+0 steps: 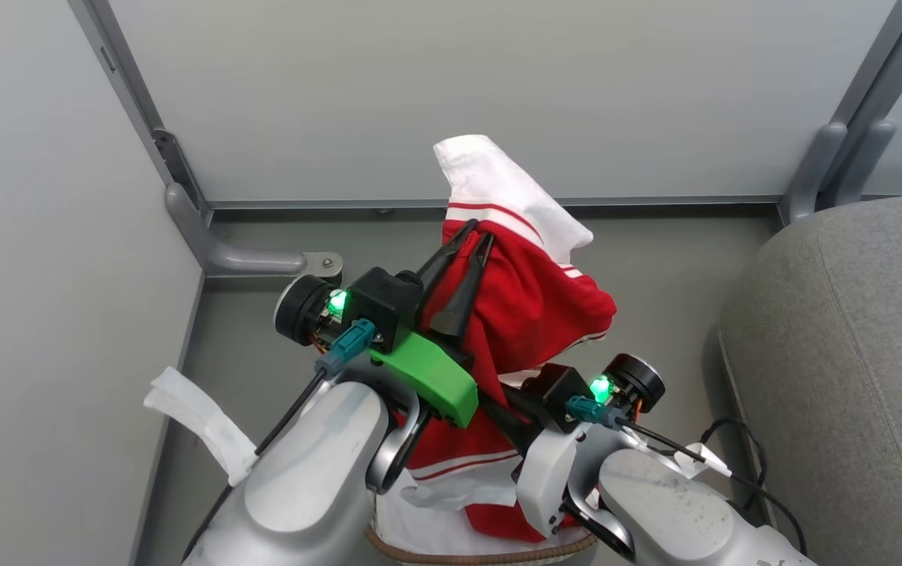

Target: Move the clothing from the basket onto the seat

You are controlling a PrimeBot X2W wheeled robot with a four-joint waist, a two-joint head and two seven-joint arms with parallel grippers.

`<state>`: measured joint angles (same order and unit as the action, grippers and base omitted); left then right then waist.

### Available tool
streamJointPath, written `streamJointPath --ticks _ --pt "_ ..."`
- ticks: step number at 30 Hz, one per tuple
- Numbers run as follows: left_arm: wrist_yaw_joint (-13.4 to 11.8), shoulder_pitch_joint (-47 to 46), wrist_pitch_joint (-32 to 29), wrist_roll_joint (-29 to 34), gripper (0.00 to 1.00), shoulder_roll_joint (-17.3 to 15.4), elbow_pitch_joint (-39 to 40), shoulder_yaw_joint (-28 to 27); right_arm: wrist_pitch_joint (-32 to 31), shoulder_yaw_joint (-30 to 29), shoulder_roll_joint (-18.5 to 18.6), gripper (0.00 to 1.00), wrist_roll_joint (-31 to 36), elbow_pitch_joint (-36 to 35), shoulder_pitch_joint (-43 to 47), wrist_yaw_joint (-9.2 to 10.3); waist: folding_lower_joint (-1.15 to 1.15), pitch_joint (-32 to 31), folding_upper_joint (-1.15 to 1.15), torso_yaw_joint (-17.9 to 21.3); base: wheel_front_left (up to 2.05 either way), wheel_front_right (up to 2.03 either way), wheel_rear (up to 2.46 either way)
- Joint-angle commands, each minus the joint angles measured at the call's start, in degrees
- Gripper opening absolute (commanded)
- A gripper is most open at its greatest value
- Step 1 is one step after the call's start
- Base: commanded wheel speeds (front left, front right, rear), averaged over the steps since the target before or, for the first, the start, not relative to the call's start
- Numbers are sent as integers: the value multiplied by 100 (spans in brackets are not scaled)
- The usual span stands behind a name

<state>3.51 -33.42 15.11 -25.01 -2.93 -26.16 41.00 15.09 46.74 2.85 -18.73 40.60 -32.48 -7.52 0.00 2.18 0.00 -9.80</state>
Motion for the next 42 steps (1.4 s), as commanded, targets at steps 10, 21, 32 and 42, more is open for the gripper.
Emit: streamJointPath --ticks 10,21,32,42 --pt "6 235 6 311 100 -18 -151 -505 12 -15 23 0 -34 -420 137 7 0 7 0 670 0 0 0" --pt "135 615 6 627 100 -200 -193 -1159 12 -179 22 0 94 -779 380 7 0 1 0 2035 0 0 0" --pt "203 1073 6 899 100 -173 48 -1674 12 -350 15 0 231 -1089 603 7 0 1 0 3285 0 0 0" --pt "302 1088 6 1106 100 -81 78 -1761 12 -766 11 0 557 -1371 723 7 0 209 0 3953 0 0 0"
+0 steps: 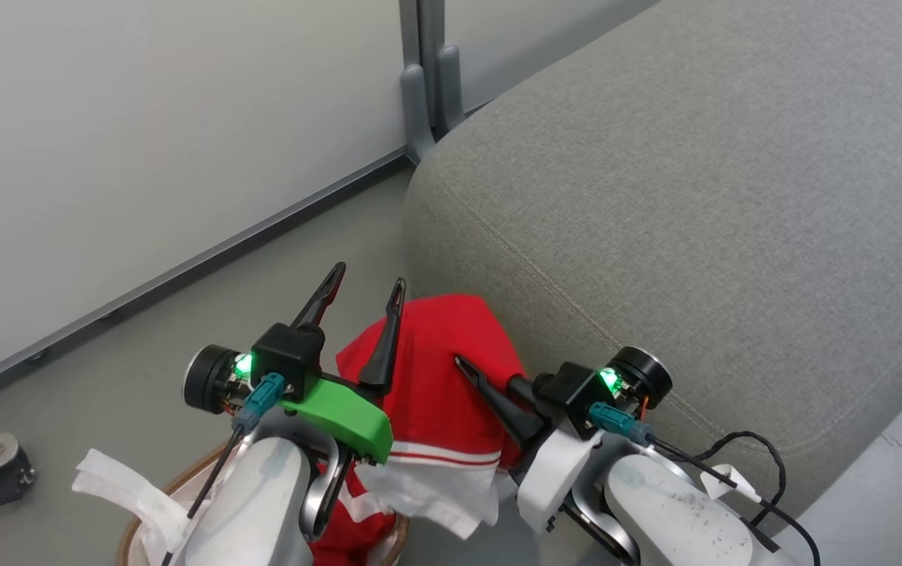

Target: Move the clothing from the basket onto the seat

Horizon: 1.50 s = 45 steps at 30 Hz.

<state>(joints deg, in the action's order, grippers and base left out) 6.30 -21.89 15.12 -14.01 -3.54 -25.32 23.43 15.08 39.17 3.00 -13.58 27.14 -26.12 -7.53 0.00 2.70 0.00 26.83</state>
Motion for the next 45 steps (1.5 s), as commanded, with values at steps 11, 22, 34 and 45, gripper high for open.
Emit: streamJointPath --ticks 11,22,34,45 --pt "111 -128 5 53 100 27 -37 231 13 -756 441 0 530 -480 -308 8 0 579 0 441 0 0 0" --pt "125 -298 5 223 100 -196 174 343 12 -1605 1090 0 820 -219 -2147 9 0 1568 0 262 0 0 0" --pt "127 -908 5 85 100 -638 359 787 12 -3269 1596 0 1344 556 -3351 8 0 2797 0 -525 0 0 0" --pt "128 -1381 5 -28 100 -846 426 926 12 -4830 1262 0 1740 1185 -3175 9 0 3457 0 -926 0 0 0"
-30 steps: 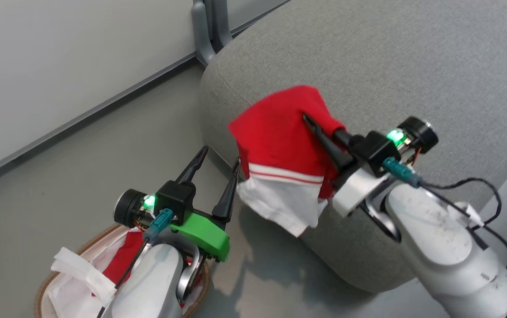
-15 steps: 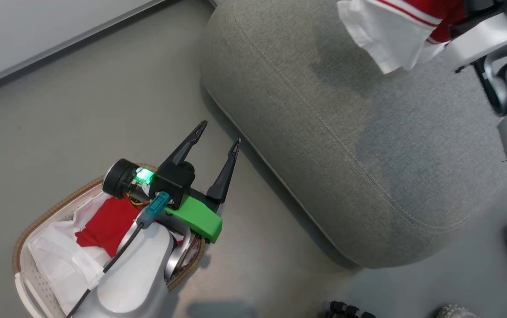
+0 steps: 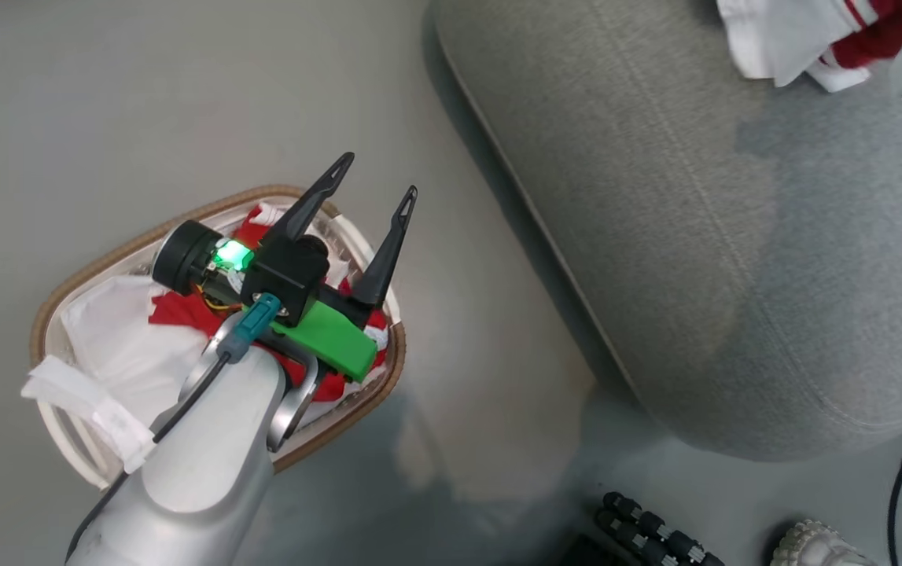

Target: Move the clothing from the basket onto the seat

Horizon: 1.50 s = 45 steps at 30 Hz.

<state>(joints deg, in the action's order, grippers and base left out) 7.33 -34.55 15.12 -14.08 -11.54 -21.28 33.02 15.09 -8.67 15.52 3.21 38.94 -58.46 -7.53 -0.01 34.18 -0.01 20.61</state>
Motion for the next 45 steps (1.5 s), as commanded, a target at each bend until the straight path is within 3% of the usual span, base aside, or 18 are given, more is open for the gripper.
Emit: streamJointPath --ticks 1,2,3,4,5,13,22,31,45 --pt "25 -113 5 -37 100 -49 23 -61 11 -121 -43 9 132 38 133 8 1 317 1 -306 0 0 0" --pt "25 -106 5 -40 100 -64 13 -77 11 -212 -116 31 199 87 229 8 1 320 1 -302 0 0 0" --pt "25 -98 5 -40 100 -76 3 -90 11 -319 -169 47 228 112 294 8 1 319 1 -293 0 0 0" --pt "25 -84 5 -49 100 -85 -15 -104 11 -470 -220 84 275 123 370 8 1 316 1 -281 0 0 0" --pt "25 -70 5 -50 100 -90 -32 -111 11 -562 -277 100 324 132 448 8 1 301 1 -267 0 0 0" --pt "18 121 5 -56 100 59 -222 -286 11 -948 -610 100 347 -68 1410 8 1 -89 1 -136 0 0 0" --pt "9 473 5 2 100 287 -370 -633 11 -692 -753 100 20 -628 2416 8 1 -789 1 -169 0 0 0" --pt "-59 959 6 85 100 512 -433 -1179 10 27 -783 100 -324 -1130 2762 8 1 -1467 1 -684 0 0 0" --pt "-182 1578 5 310 100 774 -618 -2103 11 897 -926 100 -605 -1230 3018 8 1 -2286 1 -1670 0 0 0"
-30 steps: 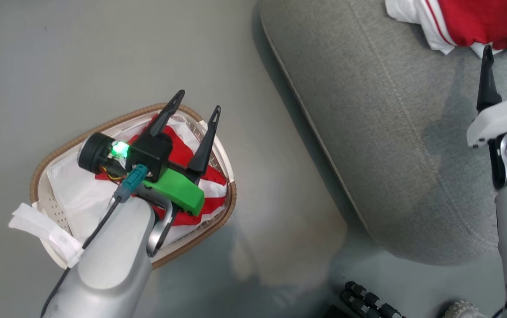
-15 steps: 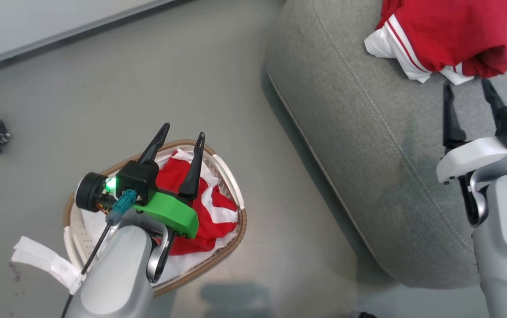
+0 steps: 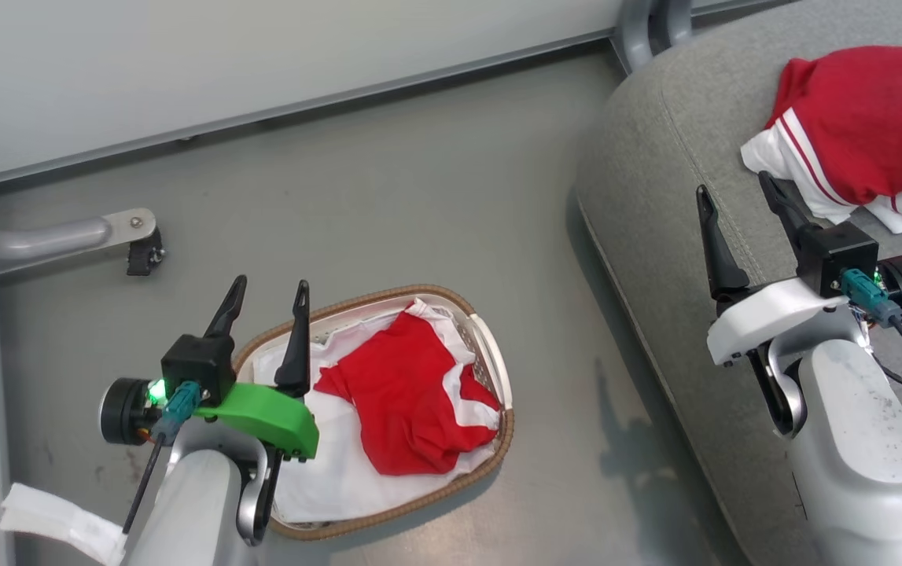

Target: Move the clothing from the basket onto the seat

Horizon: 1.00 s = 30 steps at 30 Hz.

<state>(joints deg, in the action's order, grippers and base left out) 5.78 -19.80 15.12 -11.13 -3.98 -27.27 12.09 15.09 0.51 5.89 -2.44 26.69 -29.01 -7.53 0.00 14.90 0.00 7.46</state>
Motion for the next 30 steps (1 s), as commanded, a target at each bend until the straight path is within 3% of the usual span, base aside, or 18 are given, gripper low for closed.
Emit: streamJointPath --ticks 1,8,20,30 --pt "-44 169 5 19 100 31 -48 -85 11 10 20 100 -82 15 131 8 0 -425 0 -411 0 0 0" --pt "-132 645 5 176 100 50 -174 -552 11 133 -52 100 -168 58 573 8 0 -881 0 -629 0 0 0" --pt "-178 1432 5 313 100 87 -42 -1136 11 440 -20 100 -328 123 1295 8 0 -1277 0 -647 0 0 0" --pt "-225 1838 5 191 100 102 146 -1271 11 413 -111 100 -409 51 1681 8 0 -1416 0 -622 0 0 0"
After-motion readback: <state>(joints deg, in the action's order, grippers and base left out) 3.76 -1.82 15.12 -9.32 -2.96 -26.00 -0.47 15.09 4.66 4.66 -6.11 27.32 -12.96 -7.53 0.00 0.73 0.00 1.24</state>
